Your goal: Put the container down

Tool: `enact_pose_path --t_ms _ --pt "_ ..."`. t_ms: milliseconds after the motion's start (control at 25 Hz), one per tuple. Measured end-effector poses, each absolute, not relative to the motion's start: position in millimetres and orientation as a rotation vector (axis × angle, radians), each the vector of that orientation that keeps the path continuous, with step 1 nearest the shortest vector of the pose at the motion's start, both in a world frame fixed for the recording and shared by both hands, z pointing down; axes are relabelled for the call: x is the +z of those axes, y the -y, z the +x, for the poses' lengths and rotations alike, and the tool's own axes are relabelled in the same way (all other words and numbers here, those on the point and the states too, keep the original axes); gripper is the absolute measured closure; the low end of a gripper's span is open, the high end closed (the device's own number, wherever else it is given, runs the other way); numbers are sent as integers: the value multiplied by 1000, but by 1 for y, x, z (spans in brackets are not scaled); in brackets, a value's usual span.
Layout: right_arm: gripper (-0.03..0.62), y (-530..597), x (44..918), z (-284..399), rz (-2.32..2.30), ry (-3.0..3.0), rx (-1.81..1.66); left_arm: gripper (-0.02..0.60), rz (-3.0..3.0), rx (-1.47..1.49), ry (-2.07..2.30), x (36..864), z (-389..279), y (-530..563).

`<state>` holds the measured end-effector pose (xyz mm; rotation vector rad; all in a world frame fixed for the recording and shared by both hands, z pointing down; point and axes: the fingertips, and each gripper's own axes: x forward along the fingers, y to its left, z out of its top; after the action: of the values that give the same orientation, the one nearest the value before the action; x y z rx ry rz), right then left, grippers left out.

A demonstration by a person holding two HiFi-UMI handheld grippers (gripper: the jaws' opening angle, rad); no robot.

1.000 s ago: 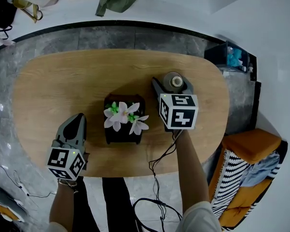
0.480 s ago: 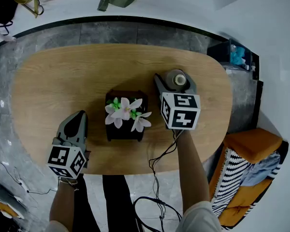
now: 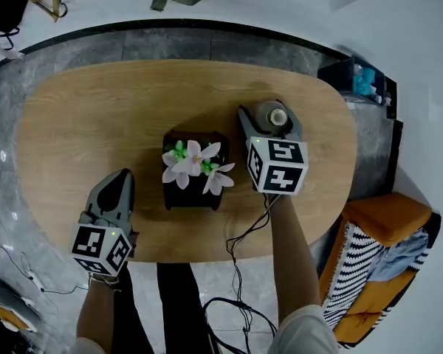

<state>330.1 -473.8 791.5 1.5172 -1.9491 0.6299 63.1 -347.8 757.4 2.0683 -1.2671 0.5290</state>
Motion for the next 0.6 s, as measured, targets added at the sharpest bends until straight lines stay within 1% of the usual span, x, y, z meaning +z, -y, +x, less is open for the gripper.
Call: enact_pose_path --t_ms 200,600 --pt "240 473 786 328 1520 1941 561 574 2077 511 1274 750 60 347" --pt "238 451 770 333 1591 1966 567 574 2101 509 1256 745 53 330"
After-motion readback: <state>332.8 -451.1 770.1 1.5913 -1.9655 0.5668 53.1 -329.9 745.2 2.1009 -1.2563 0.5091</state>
